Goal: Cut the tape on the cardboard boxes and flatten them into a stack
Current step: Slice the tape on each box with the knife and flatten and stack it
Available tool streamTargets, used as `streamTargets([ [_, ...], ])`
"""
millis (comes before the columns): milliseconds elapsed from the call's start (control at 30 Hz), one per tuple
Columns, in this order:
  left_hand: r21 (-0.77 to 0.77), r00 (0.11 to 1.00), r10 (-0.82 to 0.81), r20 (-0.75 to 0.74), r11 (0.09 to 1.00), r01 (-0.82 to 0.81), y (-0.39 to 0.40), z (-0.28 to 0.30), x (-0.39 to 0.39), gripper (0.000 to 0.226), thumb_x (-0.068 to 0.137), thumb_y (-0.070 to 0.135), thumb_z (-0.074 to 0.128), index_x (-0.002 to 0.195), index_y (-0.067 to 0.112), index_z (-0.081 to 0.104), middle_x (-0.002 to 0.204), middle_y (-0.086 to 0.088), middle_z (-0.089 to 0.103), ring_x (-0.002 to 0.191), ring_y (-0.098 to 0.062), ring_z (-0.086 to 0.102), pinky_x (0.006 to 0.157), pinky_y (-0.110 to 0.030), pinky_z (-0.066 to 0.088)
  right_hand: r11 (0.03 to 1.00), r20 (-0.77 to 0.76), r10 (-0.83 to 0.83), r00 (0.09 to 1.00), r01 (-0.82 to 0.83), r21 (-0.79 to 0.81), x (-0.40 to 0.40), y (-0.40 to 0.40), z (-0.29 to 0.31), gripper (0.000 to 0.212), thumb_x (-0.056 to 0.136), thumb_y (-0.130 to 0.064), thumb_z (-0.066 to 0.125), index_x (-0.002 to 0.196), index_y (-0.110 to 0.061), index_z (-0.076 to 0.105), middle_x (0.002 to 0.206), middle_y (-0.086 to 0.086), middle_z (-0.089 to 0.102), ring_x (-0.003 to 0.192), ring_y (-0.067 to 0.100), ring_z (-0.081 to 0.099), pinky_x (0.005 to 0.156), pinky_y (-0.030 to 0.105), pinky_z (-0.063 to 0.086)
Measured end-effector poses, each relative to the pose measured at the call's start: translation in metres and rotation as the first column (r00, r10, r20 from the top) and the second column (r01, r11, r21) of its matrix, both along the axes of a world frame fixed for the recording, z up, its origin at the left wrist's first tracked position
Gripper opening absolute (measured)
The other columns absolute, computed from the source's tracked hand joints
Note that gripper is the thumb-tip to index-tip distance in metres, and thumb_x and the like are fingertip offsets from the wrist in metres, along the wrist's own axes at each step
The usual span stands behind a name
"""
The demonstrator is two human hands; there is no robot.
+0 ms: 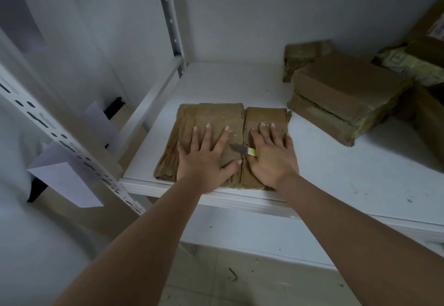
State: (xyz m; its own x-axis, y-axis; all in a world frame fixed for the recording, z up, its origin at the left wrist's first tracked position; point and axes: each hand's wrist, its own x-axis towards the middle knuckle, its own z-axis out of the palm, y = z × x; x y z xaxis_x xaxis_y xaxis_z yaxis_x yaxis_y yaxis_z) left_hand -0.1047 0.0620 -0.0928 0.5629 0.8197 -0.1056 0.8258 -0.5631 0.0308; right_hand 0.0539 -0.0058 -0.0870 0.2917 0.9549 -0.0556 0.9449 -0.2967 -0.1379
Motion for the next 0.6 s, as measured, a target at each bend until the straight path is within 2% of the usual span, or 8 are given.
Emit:
streamTargets([
  [67,-0.061,1.000,0.006,-0.020,0.998,-0.008,0.006,0.005,0.004,0.089,0.077,0.085,0.009,0.145,0.041,-0.026,0.158,-0.002,-0.025,0.144,-0.032,-0.023,0.111,-0.066,0.001,1.000,-0.073,0.006,0.997,-0.007,-0.016,0.006,0.007,0.004,0.061,0.098,-0.049,0.027,0.152,-0.026,0.010,0.160,-0.001,-0.003,0.146,0.021,-0.012,0.117,0.045,-0.005],
  [167,-0.126,0.995,0.014,-0.101,0.992,-0.027,0.011,0.013,0.008,0.091,0.076,0.086,0.008,0.146,0.038,-0.025,0.155,-0.004,-0.031,0.142,-0.033,-0.028,0.109,-0.068,-0.006,1.000,-0.324,-0.013,0.946,0.004,-0.030,0.015,0.010,0.019,0.051,0.100,-0.048,0.023,0.148,-0.030,0.026,0.160,-0.002,0.005,0.147,0.018,-0.008,0.117,0.041,-0.005],
  [233,-0.080,0.991,0.027,-0.128,0.996,-0.038,0.007,0.017,0.009,0.090,0.077,0.085,0.007,0.146,0.037,-0.027,0.154,-0.007,-0.034,0.141,-0.036,-0.030,0.109,-0.068,-0.007,0.999,-0.400,-0.023,0.916,0.035,0.022,0.017,0.001,0.025,0.048,0.102,-0.044,0.024,0.146,-0.028,0.031,0.159,0.001,0.014,0.147,0.020,0.003,0.118,0.038,0.005],
  [333,0.162,0.994,0.008,-0.110,0.987,0.010,-0.003,0.020,0.012,0.088,0.076,0.082,0.003,0.143,0.037,-0.032,0.154,-0.014,-0.031,0.142,-0.038,-0.024,0.113,-0.065,-0.001,0.956,-0.420,-0.078,0.904,0.187,0.225,0.013,-0.022,0.024,0.039,0.102,-0.033,0.034,0.139,-0.023,0.043,0.147,0.006,0.041,0.135,0.027,0.038,0.108,0.036,0.032],
  [400,0.261,0.995,-0.032,-0.091,0.964,0.055,-0.006,0.024,0.012,0.089,0.075,0.082,0.005,0.142,0.036,-0.033,0.156,-0.014,-0.027,0.144,-0.038,-0.019,0.113,-0.064,0.002,0.923,-0.392,-0.076,0.917,0.213,0.320,0.014,-0.034,0.024,0.034,0.100,-0.027,0.039,0.133,-0.021,0.048,0.135,0.006,0.052,0.123,0.027,0.048,0.101,0.035,0.040],
  [500,0.262,0.994,-0.074,-0.079,0.961,0.092,-0.003,0.035,0.012,0.088,0.074,0.080,0.003,0.143,0.037,-0.031,0.158,-0.010,-0.021,0.146,-0.036,-0.014,0.113,-0.063,0.002,0.898,-0.335,-0.125,0.934,0.250,0.362,0.031,-0.047,0.035,0.033,0.099,-0.028,0.040,0.128,-0.019,0.052,0.120,0.012,0.059,0.110,0.031,0.054,0.089,0.037,0.046],
  [600,0.246,0.995,-0.093,0.026,0.966,0.084,-0.001,0.057,0.023,0.084,0.078,0.078,0.004,0.149,0.037,-0.017,0.161,-0.007,-0.010,0.148,-0.032,-0.007,0.115,-0.062,0.004,0.837,-0.275,-0.187,0.943,0.300,0.458,0.055,-0.058,0.059,0.027,0.098,-0.027,0.043,0.118,-0.014,0.056,0.104,0.016,0.062,0.095,0.035,0.059,0.073,0.037,0.046],
])
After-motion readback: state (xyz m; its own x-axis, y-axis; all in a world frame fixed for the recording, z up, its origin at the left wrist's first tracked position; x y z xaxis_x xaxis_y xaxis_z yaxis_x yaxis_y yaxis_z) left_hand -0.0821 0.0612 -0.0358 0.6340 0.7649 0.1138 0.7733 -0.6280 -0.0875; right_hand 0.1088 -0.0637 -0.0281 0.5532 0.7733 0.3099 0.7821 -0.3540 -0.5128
